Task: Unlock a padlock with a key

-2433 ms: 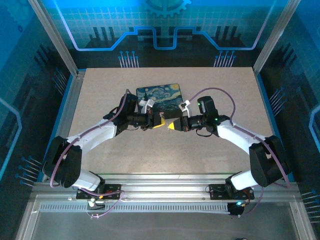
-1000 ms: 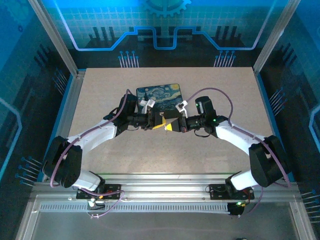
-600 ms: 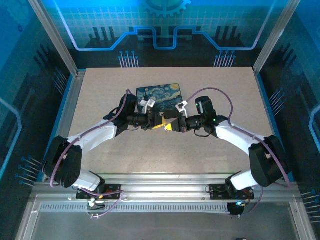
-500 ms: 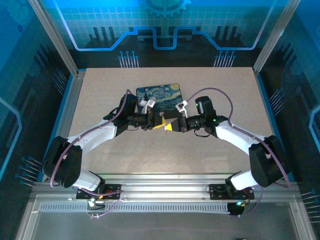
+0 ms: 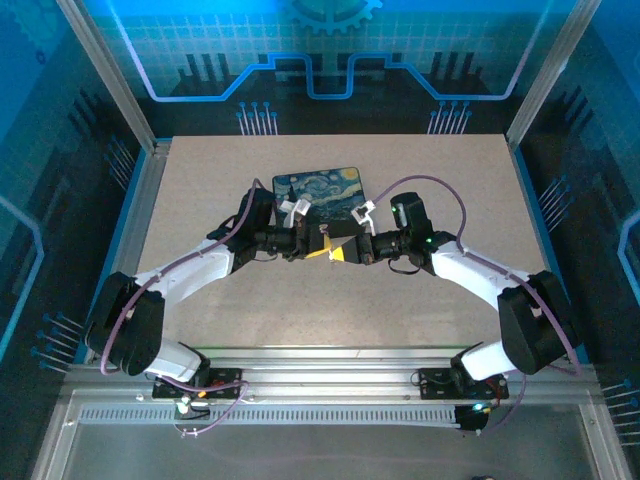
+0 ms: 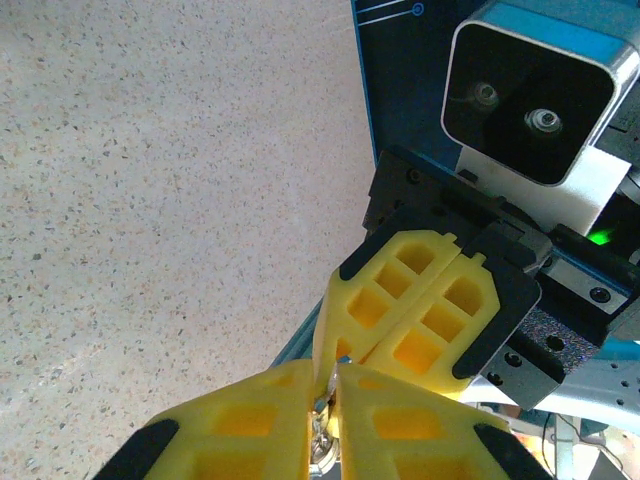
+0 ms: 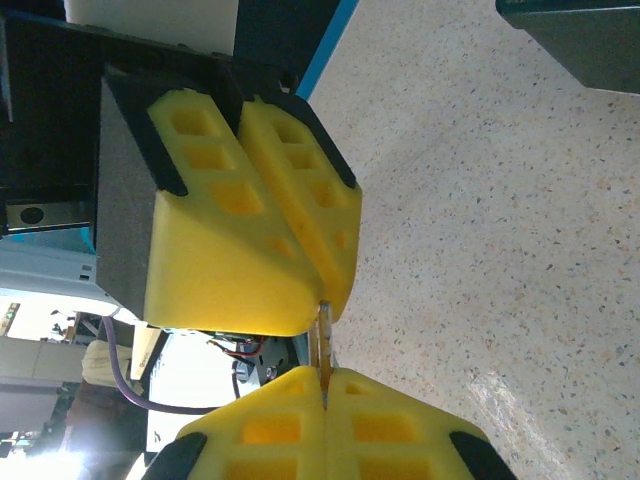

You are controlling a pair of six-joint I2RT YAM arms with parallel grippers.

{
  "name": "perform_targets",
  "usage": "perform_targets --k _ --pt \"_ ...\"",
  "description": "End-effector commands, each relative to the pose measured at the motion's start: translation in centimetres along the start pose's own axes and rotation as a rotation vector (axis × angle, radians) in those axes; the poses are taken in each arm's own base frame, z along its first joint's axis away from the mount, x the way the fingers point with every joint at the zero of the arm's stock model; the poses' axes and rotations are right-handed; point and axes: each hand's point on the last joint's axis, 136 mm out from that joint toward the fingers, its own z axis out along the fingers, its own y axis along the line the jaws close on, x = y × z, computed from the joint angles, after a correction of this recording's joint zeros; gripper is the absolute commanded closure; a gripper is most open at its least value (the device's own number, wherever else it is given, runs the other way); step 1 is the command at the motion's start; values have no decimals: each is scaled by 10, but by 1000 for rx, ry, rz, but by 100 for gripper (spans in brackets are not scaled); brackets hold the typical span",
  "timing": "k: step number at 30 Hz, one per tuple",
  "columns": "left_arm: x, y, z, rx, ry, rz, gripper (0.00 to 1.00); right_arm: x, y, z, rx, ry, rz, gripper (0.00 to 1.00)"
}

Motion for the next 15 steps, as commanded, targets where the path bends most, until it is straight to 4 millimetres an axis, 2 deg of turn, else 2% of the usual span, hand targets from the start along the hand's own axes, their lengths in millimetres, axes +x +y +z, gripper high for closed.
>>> perform_targets --k 1,6,9,11,15 --pt "7 -6 4 25 36 24 90 -8 6 2 -8 -13 -18 100" --pt "5 -3 3 7 24 14 100 -8 3 2 -2 -20 -12 98" --pt "2 -1 2 -9 3 14 100 -9 1 0 8 -26 -5 88" --pt "-3 0 0 -20 -14 10 100 -8 -2 -3 20 -33 3 78" --pt "-12 5 -6 -36 -50 -7 100 -8 -14 -16 57 -56 27 69"
